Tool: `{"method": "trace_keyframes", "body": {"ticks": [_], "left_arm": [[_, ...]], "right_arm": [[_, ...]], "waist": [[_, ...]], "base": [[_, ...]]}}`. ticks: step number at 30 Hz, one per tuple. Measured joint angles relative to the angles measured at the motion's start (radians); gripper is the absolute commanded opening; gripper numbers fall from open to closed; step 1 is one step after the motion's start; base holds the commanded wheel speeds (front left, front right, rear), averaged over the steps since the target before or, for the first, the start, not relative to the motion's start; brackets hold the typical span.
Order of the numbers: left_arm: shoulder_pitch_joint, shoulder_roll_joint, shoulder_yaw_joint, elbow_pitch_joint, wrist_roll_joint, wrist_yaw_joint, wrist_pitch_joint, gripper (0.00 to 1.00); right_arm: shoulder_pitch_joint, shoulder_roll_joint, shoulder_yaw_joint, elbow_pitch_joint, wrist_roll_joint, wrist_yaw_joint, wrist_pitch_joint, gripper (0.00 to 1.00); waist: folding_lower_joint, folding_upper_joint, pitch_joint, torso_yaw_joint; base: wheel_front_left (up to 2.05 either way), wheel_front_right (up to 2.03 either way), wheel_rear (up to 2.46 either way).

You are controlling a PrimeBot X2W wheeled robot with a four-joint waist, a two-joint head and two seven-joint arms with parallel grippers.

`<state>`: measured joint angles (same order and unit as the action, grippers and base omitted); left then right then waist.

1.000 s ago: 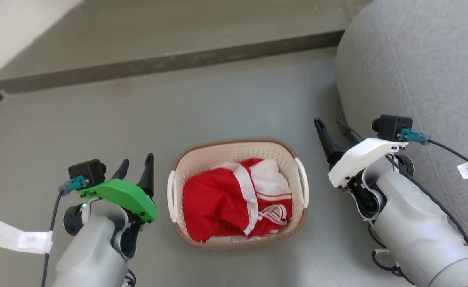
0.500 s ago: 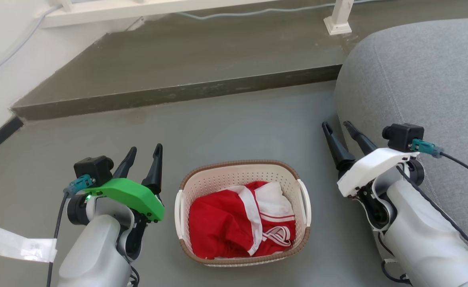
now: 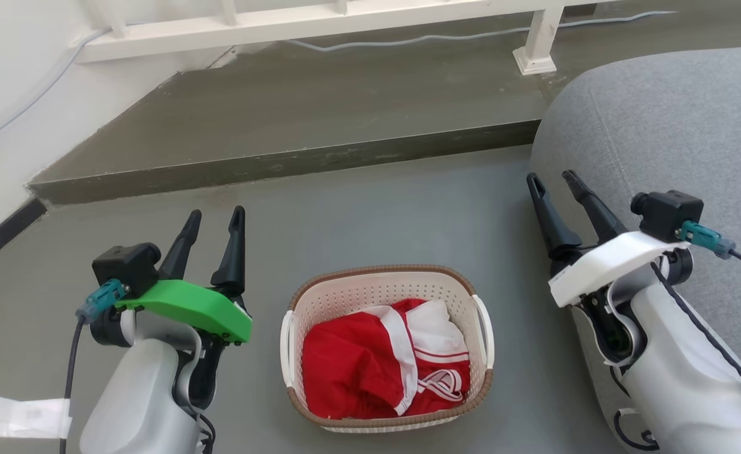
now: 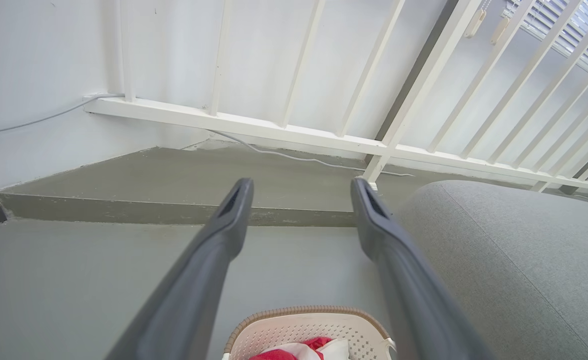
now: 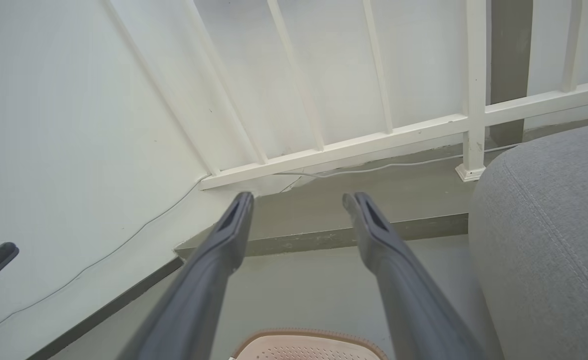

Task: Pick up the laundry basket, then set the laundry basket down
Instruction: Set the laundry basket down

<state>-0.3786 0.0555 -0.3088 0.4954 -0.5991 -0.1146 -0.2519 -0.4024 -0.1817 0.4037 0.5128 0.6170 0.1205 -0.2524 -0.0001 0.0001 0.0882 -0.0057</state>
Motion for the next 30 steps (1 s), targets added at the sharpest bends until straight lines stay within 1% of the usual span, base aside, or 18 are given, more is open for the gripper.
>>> {"method": "trace_keyframes", "body": {"ticks": [3, 8, 12, 17, 20, 22, 27, 30], "left_arm": [[0.018, 0.0, 0.017, -0.039, 0.018, 0.0, 0.0, 1.0], [0.057, -0.002, 0.04, -0.099, 0.072, 0.001, 0.0, 1.0], [0.105, -0.003, 0.076, -0.138, 0.081, 0.013, 0.0, 1.0], [0.15, -0.006, 0.08, -0.162, 0.116, 0.014, 0.0, 1.0], [0.18, -0.005, 0.095, -0.179, 0.126, 0.024, 0.0, 1.0], [0.196, -0.006, 0.103, -0.188, 0.132, 0.028, 0.0, 1.0], [0.222, -0.007, 0.148, -0.23, 0.146, 0.054, 0.0, 1.0], [0.234, -0.008, 0.148, -0.252, 0.146, 0.053, 0.0, 1.0]], "right_arm": [[0.022, -0.001, -0.016, -0.033, -0.019, -0.002, -0.001, 1.0], [0.073, -0.009, -0.086, -0.106, -0.049, -0.027, -0.001, 1.0], [0.108, -0.003, -0.094, -0.151, -0.075, -0.027, -0.001, 1.0], [0.179, -0.002, -0.125, -0.195, -0.092, -0.027, -0.001, 1.0], [0.219, 0.008, -0.132, -0.214, -0.102, -0.034, -0.001, 1.0], [0.234, 0.011, -0.138, -0.224, -0.118, -0.034, -0.001, 1.0], [0.26, 0.018, -0.157, -0.266, -0.144, -0.034, -0.001, 1.0], [0.282, 0.021, -0.16, -0.275, -0.154, -0.034, -0.001, 1.0]], "waist": [[0.0, 0.0, -0.006, 0.002], [0.0, 0.0, -0.02, 0.014], [0.0, 0.0, -0.03, 0.021], [0.0, 0.0, -0.042, 0.032], [0.0, 0.0, -0.046, 0.034], [0.0001, 0.0, -0.048, 0.034], [0.0, 0.0, -0.051, 0.036], [0.0, 0.0, -0.052, 0.036]], "base": [[0.0, 0.0, 0.0], [0.0, 0.0, 0.0], [0.0, 0.0, 0.0], [0.0, 0.0, 0.0], [0.0, 0.0, 0.0], [0.0, 0.0, 0.0], [0.0, 0.0, 0.0], [0.0, 0.0, 0.0]]}}
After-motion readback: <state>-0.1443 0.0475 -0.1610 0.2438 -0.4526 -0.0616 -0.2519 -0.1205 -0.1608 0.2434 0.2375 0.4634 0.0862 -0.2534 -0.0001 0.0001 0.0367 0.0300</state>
